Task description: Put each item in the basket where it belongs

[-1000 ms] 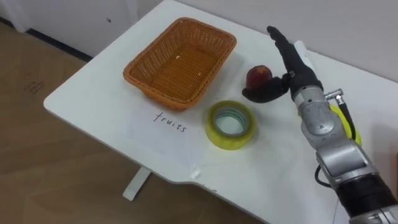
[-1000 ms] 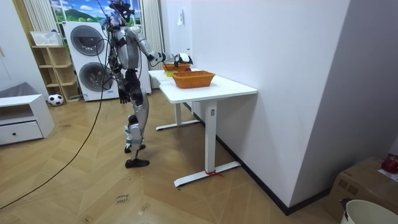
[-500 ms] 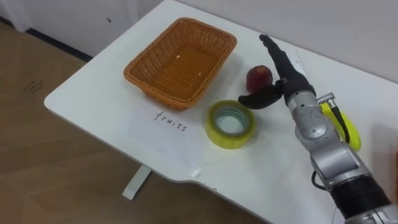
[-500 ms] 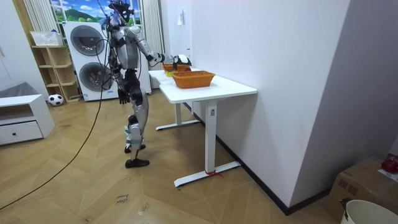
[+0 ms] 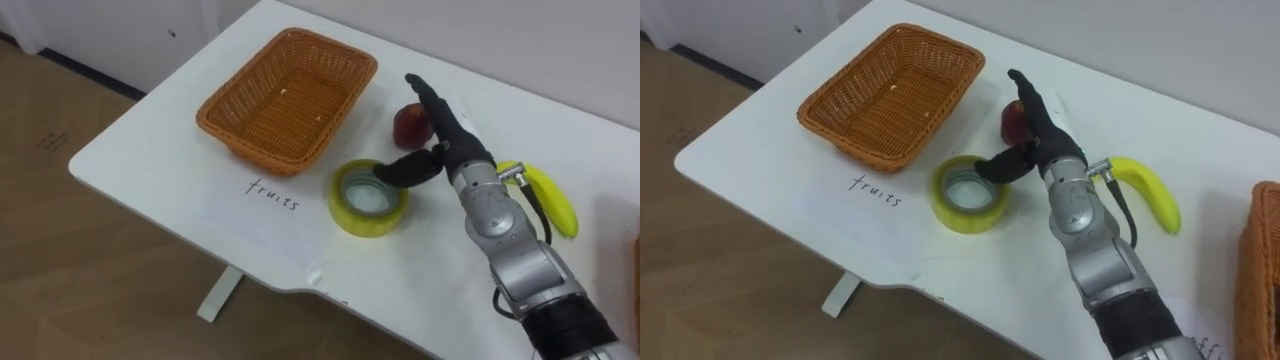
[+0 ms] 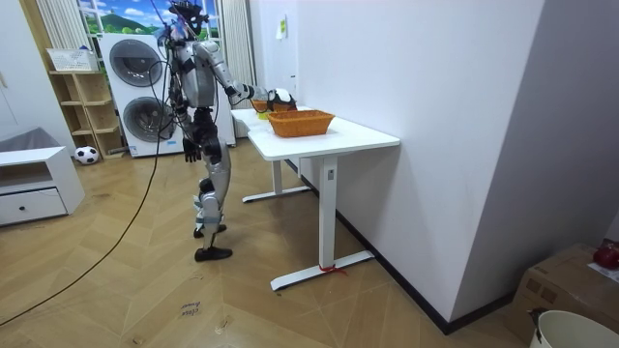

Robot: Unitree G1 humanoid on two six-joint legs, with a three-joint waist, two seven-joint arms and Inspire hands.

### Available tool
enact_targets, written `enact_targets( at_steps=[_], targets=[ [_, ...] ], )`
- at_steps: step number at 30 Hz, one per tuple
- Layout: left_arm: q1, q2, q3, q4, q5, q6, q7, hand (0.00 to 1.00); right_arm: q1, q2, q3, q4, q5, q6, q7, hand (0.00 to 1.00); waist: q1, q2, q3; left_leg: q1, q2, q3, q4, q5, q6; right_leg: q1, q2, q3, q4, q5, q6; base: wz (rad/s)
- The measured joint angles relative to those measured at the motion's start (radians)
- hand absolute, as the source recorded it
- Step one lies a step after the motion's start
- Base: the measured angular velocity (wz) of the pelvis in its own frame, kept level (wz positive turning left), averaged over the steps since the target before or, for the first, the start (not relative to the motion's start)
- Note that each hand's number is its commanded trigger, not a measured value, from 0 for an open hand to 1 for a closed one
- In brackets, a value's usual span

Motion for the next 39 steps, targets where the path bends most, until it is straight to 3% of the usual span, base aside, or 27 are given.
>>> enact_targets(
  at_steps=[6, 11, 17, 24, 29, 39],
  targets=[
    [0.001, 0.0, -0.006, 0.0, -0.001, 0.001, 0.009, 0.0, 0.0, 0.004, 0.001, 0.0, 0.003, 0.0, 0.0, 0.0, -0.001, 0.008, -0.0022, -0.005, 0.0, 0.0, 0.003, 0.0, 0.0, -0.002, 0.0, -0.004, 0.0, 0.0, 0.0, 0.0],
    [0.002, 0.0, -0.005, 0.0, -0.001, 0.001, 0.025, 0.0, 0.013, 0.004, 0.014, -0.016, 0.0, -0.001, 0.001, 0.0, -0.003, 0.013, -0.0174, -0.015, 0.0, 0.002, 0.004, 0.001, 0.001, -0.013, -0.001, -0.003, 0.002, 0.0, 0.0, 0.0],
    [0.003, -0.001, -0.006, 0.0, -0.001, 0.001, 0.03, 0.0, 0.021, 0.004, 0.031, -0.017, 0.0, -0.001, 0.009, 0.0, -0.005, 0.008, -0.0211, -0.013, -0.001, 0.002, 0.003, 0.001, 0.001, -0.01, -0.001, -0.003, 0.002, 0.0, 0.0, 0.0],
    [0.003, -0.001, -0.012, 0.018, -0.001, 0.0, 0.041, 0.0, 0.03, 0.004, 0.031, -0.017, 0.0, -0.008, 0.02, 0.0, -0.005, 0.0, -0.0167, -0.007, -0.001, 0.0, 0.003, 0.001, 0.001, -0.005, -0.001, -0.003, 0.002, 0.0, 0.0, 0.0],
    [-0.003, -0.001, -0.012, 0.038, 0.0, 0.0, 0.04, 0.0, 0.032, 0.004, 0.031, -0.017, -0.038, -0.01, 0.027, 0.0, -0.005, -0.01, -0.0082, -0.009, -0.001, 0.001, 0.005, 0.001, 0.001, -0.005, -0.002, -0.005, 0.001, 0.0, 0.0, 0.0],
    [-0.015, 0.001, -0.025, 0.035, -0.001, 0.001, 0.037, 0.0, 0.06, 0.004, 0.039, -0.048, -0.154, -0.026, 0.055, 0.0, -0.009, 0.002, -0.0044, -0.021, -0.002, 0.004, 0.014, 0.001, 0.001, -0.015, -0.004, -0.012, 0.002, 0.0, 0.0, 0.0]
  ],
)
